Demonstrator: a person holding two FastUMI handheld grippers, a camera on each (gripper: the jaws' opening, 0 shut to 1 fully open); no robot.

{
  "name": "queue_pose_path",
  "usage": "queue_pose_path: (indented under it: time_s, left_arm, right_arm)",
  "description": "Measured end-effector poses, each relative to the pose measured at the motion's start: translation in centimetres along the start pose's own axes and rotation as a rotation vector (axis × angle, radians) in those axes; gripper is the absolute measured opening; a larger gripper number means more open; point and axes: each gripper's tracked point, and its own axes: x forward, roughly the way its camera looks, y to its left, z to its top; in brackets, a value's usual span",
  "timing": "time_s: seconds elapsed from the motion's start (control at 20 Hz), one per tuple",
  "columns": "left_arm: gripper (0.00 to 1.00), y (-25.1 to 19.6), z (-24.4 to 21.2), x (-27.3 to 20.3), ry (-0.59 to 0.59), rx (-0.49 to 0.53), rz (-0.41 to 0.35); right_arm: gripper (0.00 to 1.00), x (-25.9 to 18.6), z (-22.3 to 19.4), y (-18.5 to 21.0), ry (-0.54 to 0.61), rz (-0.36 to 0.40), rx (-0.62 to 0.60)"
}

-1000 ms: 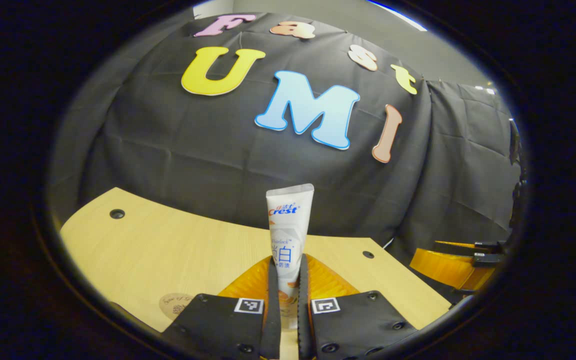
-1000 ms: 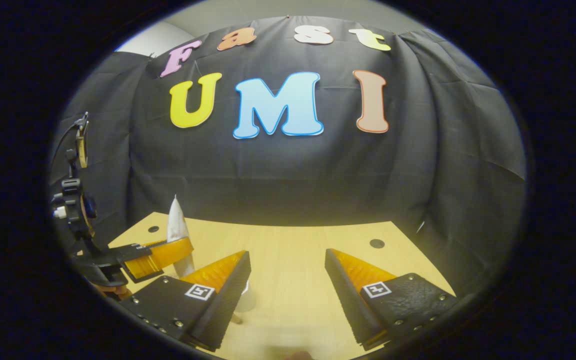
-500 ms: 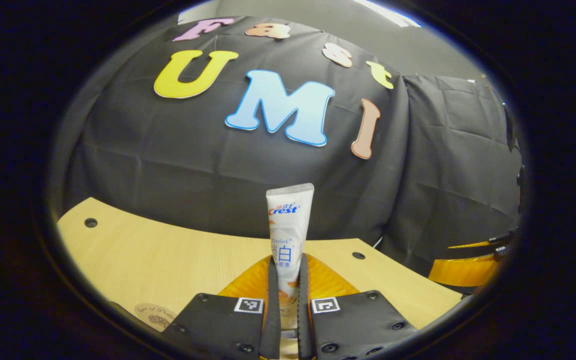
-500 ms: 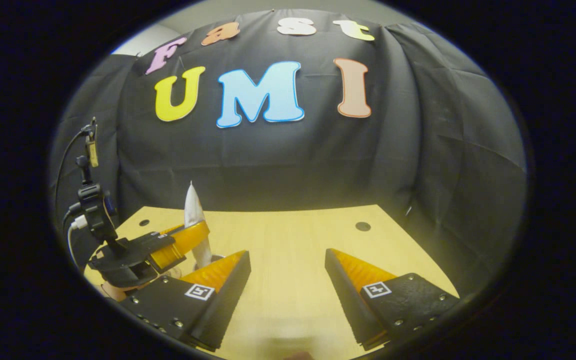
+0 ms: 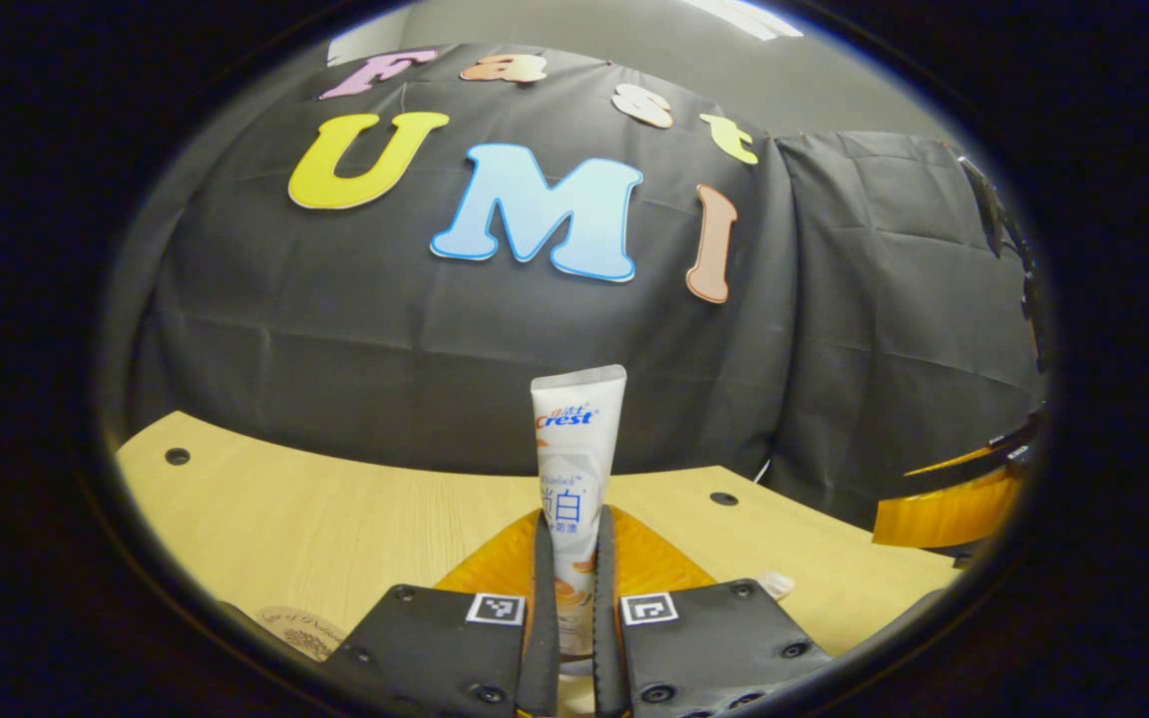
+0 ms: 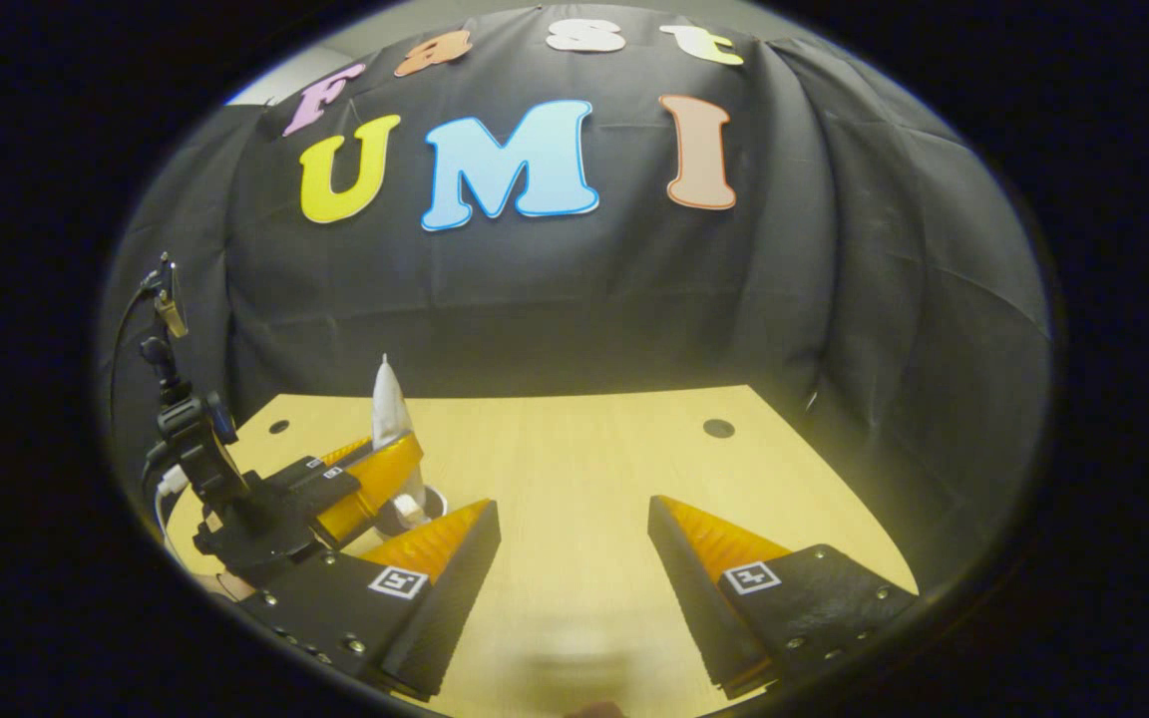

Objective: Put the toothbrush and toothpaste on the desktop into the cup, then pick up the cup and place it on the coaster on the desktop.

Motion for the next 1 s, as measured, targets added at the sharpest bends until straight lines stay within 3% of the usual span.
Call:
queue_pose_path:
  time_s: [0.15, 0.3, 0.35, 0.5, 0.55, 0.8, 1.0]
  left_arm:
    - [0.25, 0.3, -0.8, 0.2, 0.017, 0.033, 0.011]
    - [0.52, -0.1, -0.5, 0.0, 0.010, 0.030, 0.001]
    - [0.74, 0.0, 0.0, 0.0, 0.001, 0.031, 0.006]
    - [0.88, 0.2, 0.3, -0.3, 0.000, 0.040, 0.015]
    - [0.84, 0.3, 0.4, -0.5, 0.001, 0.044, 0.020]
    - [0.93, 0.3, 2.5, -1.7, -0.028, 0.054, 0.034]
    - [0.94, 1.0, 4.6, -3.0, -0.057, 0.060, 0.050]
  right_arm:
    - [0.92, 0.3, -0.1, 0.3, 0.011, 0.016, 0.010]
    - [0.92, 0.6, -0.3, 0.5, 0.020, 0.026, 0.012]
    - [0.92, 0.7, -0.4, 0.5, 0.023, 0.027, 0.009]
    - [0.92, 0.9, -0.5, 1.0, 0.028, 0.040, 0.009]
    - [0.92, 0.9, -0.4, 1.0, 0.029, 0.044, 0.006]
    - [0.92, 1.1, 0.0, 2.0, 0.026, 0.066, -0.002]
    - [0.92, 1.5, 0.4, 3.3, 0.024, 0.091, 0.000]
